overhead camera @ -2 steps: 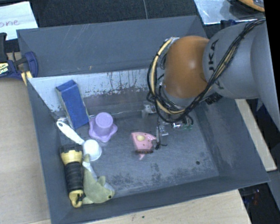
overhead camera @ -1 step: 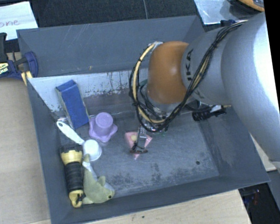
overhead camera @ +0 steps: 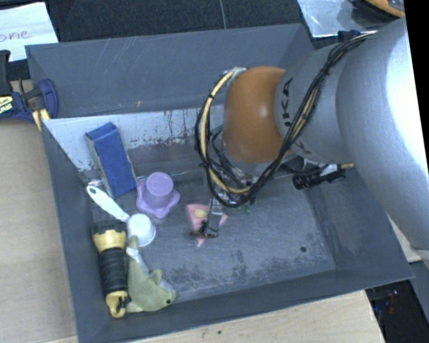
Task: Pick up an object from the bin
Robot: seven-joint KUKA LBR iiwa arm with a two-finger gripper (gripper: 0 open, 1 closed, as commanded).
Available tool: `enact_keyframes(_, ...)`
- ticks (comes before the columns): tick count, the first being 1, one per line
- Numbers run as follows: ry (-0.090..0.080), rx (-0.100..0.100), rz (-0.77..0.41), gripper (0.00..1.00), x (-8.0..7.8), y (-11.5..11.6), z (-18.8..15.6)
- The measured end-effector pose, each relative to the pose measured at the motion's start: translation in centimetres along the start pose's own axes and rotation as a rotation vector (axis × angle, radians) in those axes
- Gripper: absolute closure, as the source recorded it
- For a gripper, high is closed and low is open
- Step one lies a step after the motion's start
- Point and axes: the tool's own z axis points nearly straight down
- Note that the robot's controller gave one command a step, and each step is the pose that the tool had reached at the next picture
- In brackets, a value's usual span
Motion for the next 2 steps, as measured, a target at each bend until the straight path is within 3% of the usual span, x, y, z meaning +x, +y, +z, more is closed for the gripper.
enact_keyframes(1,-0.006,-0.004,0.115,0.0,-0.7,2.2,0.4)
enact_keyframes(2,-0.006,-0.001,-0.089,0.0,2.3,2.0,0.1)
